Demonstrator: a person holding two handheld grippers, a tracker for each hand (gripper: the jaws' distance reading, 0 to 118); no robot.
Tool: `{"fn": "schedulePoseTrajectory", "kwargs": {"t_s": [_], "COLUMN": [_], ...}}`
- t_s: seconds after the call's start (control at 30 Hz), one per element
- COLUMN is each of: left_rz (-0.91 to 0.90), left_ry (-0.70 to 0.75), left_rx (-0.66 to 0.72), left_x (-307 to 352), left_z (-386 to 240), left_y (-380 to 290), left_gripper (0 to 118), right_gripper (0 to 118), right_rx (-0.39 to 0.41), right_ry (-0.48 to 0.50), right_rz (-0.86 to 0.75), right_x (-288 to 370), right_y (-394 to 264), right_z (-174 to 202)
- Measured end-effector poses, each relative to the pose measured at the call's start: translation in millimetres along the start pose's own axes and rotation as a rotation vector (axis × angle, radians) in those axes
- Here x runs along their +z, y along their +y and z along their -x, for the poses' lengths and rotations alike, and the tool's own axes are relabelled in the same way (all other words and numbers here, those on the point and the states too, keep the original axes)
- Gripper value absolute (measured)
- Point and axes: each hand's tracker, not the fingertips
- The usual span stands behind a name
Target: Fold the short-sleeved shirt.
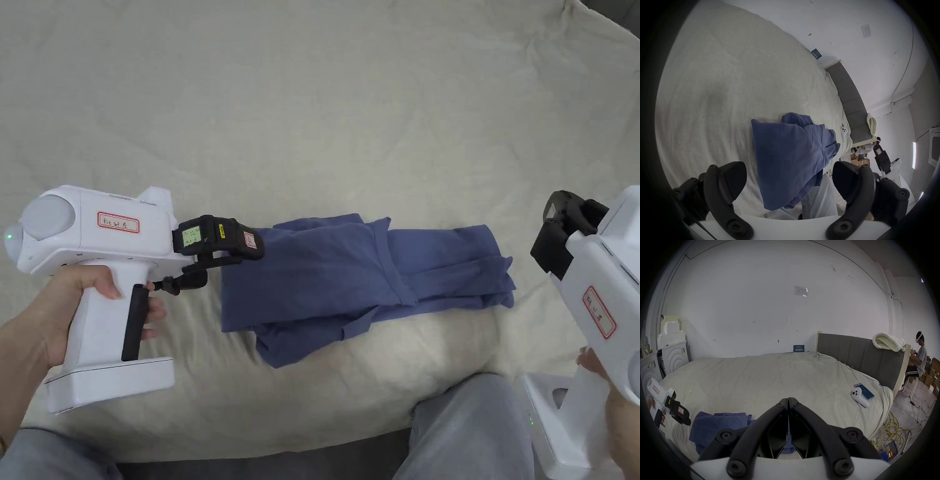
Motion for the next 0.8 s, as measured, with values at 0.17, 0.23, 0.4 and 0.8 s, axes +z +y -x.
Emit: {"fn": "schedulePoseTrajectory", "kwargs": {"t_s": [0.17,0.23,0.4,0.8], "left_rz": [0.053,0.071,0.093,0.071], "left_ry": [0.007,-0.006,-0.056,0.105], "left_rx": [0.05,0.055,0.098,0.099], "left_x": [-16.0,-22.6,-38.1,-35.9], "left_z": [8.2,8.2,6.3,-12.9], "left_y": [-0.8,-2.7,-6.2,-7.8], "left_gripper": [112,112,108,15], "right_gripper": [0,0,0,0], "right_rx": [0.002,0.001,-0.003,-0.015], "right_ry": [-0.005,-0.008,-0.014,-0.01], "right_rz": [0.004,0.007,0.016,0.035], "right_x": [-0.6,-1.1,-2.0,-5.1], "right_y": [-0.4,-1.1,-2.9,-5.9], "right_z": [0.7,0.1,-2.0,-1.3]}}
